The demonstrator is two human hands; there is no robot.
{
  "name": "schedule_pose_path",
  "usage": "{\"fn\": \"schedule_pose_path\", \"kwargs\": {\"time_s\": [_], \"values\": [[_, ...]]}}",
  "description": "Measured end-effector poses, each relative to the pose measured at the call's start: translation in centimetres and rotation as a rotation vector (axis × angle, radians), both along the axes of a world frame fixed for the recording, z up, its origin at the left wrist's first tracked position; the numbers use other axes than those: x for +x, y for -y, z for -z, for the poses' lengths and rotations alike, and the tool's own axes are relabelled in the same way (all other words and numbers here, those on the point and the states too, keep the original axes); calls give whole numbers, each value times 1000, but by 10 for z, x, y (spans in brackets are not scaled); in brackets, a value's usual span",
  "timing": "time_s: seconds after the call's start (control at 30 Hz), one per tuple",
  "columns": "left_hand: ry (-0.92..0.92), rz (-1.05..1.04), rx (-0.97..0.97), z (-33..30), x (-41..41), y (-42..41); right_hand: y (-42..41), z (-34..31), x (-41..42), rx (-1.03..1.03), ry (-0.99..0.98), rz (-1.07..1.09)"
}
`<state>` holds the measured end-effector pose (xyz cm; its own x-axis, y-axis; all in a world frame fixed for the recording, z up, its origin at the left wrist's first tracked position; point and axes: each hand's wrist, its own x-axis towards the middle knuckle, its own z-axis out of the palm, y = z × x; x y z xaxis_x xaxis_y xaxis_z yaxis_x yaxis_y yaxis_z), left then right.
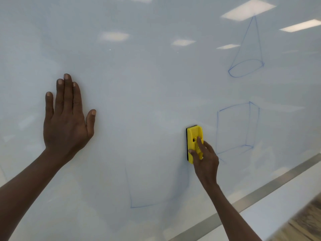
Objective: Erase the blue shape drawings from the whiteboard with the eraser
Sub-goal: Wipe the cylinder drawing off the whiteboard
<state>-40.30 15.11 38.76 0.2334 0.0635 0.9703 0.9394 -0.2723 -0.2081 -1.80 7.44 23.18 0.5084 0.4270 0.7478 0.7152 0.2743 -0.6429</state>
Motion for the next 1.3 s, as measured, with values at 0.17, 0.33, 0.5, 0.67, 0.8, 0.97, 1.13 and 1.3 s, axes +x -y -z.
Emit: {"fn": "schedule_pose_path", "kwargs": {"time_s": [0.17,0.33,0.5,0.67,0.8,0.97,1.13,1.3], "values": [[-9,4,-14,1,0,1,-3,-48,0,16,145,38],[-7,12,-27,0,0,4,2,-18,-9,-20,195,50],[-11,6,-25,0,0,5,8,41,-16,-89,103,15],[-9,-6,-47,0,1,5,12,74,-13,-171,54,-28],[-5,-15,-49,-1,1,8,12,83,-13,-197,3,-31],[2,-40,-45,-1,4,12,8,57,-30,-98,15,-23],[9,-39,-64,-1,6,16,2,17,-72,-31,92,-8],[6,-58,-73,2,7,19,3,7,-120,14,163,-71]]}}
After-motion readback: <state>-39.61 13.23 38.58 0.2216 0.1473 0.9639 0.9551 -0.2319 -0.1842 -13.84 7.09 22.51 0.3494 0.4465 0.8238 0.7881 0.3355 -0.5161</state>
